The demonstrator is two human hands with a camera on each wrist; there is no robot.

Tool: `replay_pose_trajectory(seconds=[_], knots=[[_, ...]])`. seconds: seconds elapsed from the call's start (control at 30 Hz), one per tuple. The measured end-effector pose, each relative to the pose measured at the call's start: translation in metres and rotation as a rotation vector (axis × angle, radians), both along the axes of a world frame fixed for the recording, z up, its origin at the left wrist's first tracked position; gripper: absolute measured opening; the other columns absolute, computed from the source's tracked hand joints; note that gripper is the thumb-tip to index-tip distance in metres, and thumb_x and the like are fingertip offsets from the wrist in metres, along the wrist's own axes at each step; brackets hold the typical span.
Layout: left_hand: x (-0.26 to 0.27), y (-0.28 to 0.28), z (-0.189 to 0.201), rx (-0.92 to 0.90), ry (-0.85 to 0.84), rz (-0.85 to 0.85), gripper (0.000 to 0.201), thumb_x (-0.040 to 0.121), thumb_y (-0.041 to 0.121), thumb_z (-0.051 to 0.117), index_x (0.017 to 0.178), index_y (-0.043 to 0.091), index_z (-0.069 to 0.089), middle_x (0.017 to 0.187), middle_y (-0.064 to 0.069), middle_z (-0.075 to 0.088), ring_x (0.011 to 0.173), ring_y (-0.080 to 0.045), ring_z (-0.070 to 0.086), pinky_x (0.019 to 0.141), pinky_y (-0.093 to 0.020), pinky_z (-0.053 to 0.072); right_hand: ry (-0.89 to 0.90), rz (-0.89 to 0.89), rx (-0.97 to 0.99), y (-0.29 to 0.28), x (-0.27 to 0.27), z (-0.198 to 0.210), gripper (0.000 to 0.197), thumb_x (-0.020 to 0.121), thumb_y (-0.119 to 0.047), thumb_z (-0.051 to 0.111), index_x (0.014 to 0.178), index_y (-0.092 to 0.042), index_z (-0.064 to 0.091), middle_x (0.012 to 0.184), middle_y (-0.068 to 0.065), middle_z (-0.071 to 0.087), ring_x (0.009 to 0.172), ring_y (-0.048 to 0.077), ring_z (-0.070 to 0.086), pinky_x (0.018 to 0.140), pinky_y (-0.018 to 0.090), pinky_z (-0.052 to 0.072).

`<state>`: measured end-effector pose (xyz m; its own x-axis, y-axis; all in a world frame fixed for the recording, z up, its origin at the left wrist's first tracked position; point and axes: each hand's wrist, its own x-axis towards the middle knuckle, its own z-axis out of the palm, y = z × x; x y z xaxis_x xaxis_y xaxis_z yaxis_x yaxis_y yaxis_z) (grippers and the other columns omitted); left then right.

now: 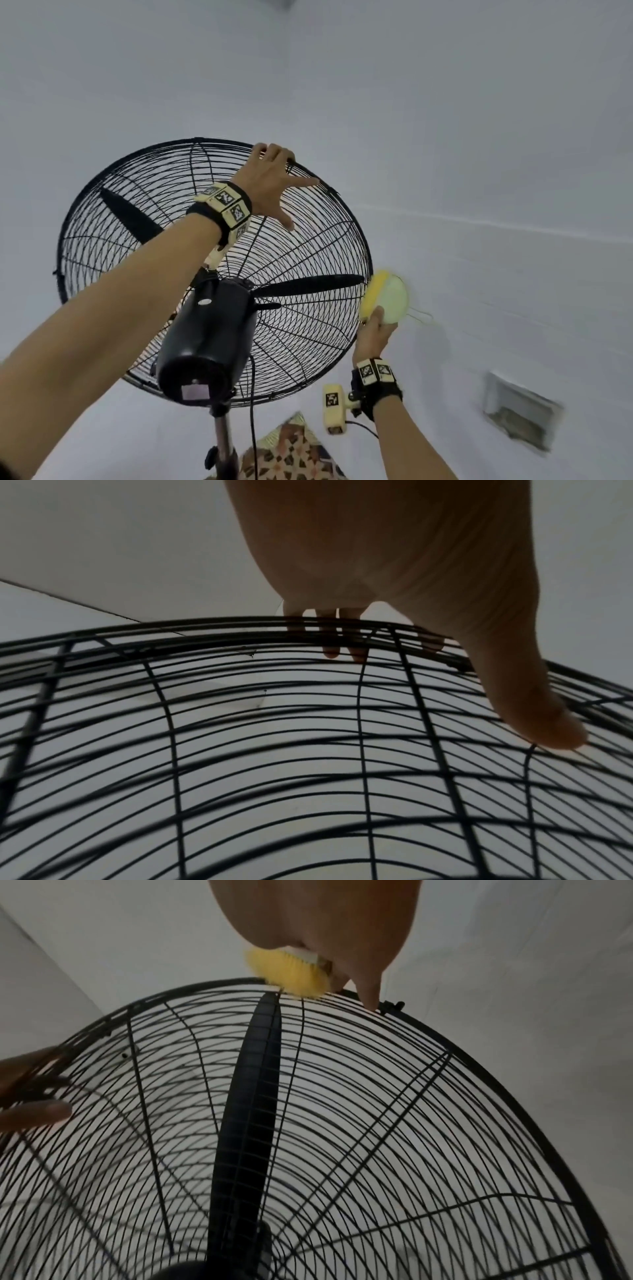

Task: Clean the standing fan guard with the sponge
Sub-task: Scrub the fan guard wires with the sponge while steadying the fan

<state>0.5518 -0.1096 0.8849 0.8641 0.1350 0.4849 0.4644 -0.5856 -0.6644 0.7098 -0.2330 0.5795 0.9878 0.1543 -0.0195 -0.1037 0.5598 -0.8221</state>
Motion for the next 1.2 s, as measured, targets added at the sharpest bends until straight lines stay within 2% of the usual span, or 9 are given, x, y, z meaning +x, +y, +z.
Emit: replay_pose_trajectory(seconds=[0.07,0.2,0.37,0.53,0.6,0.7,0.87,1.07,1.2], knots=[[0.001,0.008,-0.001,0.001,-0.011,0.058,0.116,0.056,0.098,0.06,0.159,0.054,0.027,0.151,-0.017,0.04,0.141,-0.037,0.034,0.121,-0.058,0.022,0.008,0.068,-0.048,0.014,0.009,0.01,0.05,0.11,-0.036,0.044,0.153,-0.014,0.03,0.126,0.009,0.051,0.113,0.028,0.053,0.104,0.043,0.046],[0.006,0.017,-0.003,0.003,-0.025,0.184,0.115,0.061,0.097,0.06,0.16,0.053,0.023,0.154,-0.017,0.037,0.144,-0.038,0.031,0.122,-0.061,0.019,0.014,0.201,-0.247,0.052,0.041,0.027,0.056,0.106,-0.039,0.046,0.152,-0.01,0.03,0.139,0.022,0.052,0.122,0.043,0.054,0.106,0.06,0.048],[0.012,0.025,-0.005,-0.009,-0.047,0.307,0.116,0.062,0.096,0.061,0.161,0.052,0.02,0.157,-0.019,0.033,0.147,-0.039,0.028,0.123,-0.063,0.016,-0.177,0.232,-0.416,0.059,0.058,0.068,0.041,0.099,-0.024,0.059,0.131,0.0,0.051,0.127,0.022,0.062,0.111,0.037,0.059,0.083,0.032,0.041],[0.014,0.028,-0.007,-0.02,-0.055,0.326,0.115,0.062,0.096,0.061,0.161,0.053,0.018,0.161,-0.018,0.03,0.15,-0.04,0.025,0.124,-0.065,0.012,-0.274,0.258,-0.252,0.06,0.071,0.109,0.074,0.09,-0.011,0.069,0.152,-0.02,0.031,0.133,0.015,0.055,0.115,0.034,0.059,0.096,0.032,0.048],[0.016,0.025,-0.007,-0.03,-0.05,0.328,0.116,0.062,0.096,0.061,0.161,0.053,0.017,0.162,-0.018,0.029,0.151,-0.04,0.024,0.125,-0.065,0.012,-0.339,0.255,-0.178,0.056,0.075,0.124,0.075,0.088,-0.006,0.068,0.149,-0.03,0.032,0.119,0.004,0.058,0.1,0.024,0.063,0.095,0.032,0.052],[0.02,0.021,-0.007,-0.025,-0.043,0.318,0.116,0.062,0.095,0.062,0.161,0.053,0.017,0.161,-0.018,0.029,0.151,-0.04,0.023,0.125,-0.065,0.011,-0.369,0.286,-0.108,0.054,0.075,0.15,0.063,0.087,-0.005,0.066,0.136,-0.035,0.04,0.103,-0.006,0.057,0.093,0.017,0.065,0.093,0.047,0.06],[0.018,0.019,-0.011,0.007,-0.044,0.298,0.117,0.063,0.096,0.061,0.162,0.05,0.017,0.162,-0.018,0.028,0.151,-0.041,0.024,0.124,-0.066,0.01,-0.301,0.354,0.048,0.048,0.061,0.195,0.032,0.104,-0.029,0.052,0.135,-0.023,0.048,0.113,0.007,0.055,0.098,0.026,0.065,0.078,0.051,0.065],[0.014,0.019,-0.017,0.065,-0.054,0.244,0.122,0.06,0.102,0.054,0.162,0.048,0.015,0.164,-0.015,0.027,0.151,-0.043,0.024,0.123,-0.069,0.009,-0.384,0.173,0.062,0.051,0.053,0.196,0.028,0.101,-0.017,0.049,0.127,-0.026,0.054,0.104,-0.008,0.058,0.092,0.012,0.064,0.08,0.048,0.064],[0.014,0.025,-0.02,0.073,-0.064,0.223,0.119,0.062,0.101,0.052,0.162,0.047,0.016,0.164,-0.013,0.026,0.15,-0.044,0.024,0.123,-0.069,0.01,-0.279,0.231,-0.004,0.038,0.069,0.193,0.021,0.096,-0.023,0.061,0.111,-0.01,0.068,0.107,0.007,0.064,0.091,0.019,0.064,0.065,0.037,0.062]])
